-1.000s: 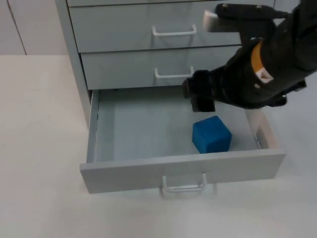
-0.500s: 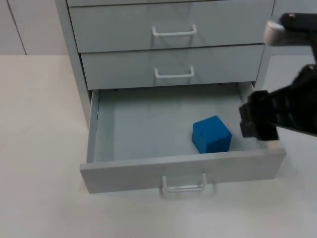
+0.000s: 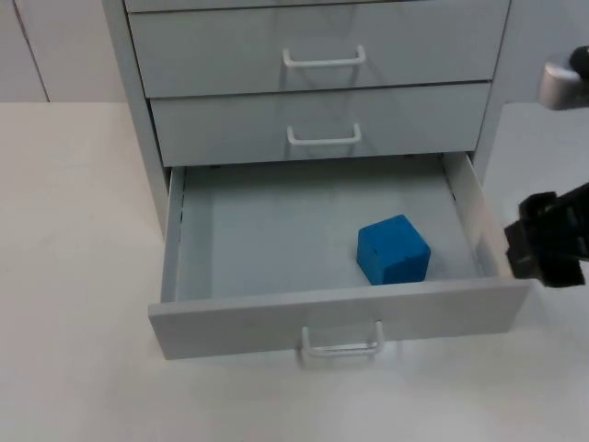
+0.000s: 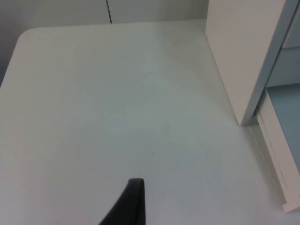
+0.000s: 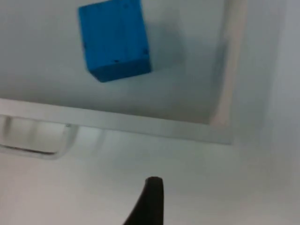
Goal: Open the drawer with the left hand, place the block into the drawer with the right hand, then close the drawer with the left hand.
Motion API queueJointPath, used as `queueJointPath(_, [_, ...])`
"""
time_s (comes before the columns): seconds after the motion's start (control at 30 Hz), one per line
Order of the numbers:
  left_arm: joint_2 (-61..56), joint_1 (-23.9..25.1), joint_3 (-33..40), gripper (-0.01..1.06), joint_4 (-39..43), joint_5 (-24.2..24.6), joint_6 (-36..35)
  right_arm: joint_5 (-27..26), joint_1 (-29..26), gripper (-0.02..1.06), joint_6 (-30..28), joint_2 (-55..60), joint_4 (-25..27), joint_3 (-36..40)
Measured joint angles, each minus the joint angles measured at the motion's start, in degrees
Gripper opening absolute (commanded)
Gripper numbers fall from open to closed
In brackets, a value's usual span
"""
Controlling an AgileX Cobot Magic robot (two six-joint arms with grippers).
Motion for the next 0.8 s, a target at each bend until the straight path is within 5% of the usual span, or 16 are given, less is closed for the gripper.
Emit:
queueJointPath(0.43, [0.0,0.0,0.0,1.05,0.0,0.0,0.0,2.0,-19.0,0.78,-20.4,0.0,15.9,0.1])
queueJointPath(0.8, [0.0,0.0,0.0,1.05,-0.7,0.0,0.0,4.5,-30.1,0.78,-29.5,-4.1,22.5,0.1])
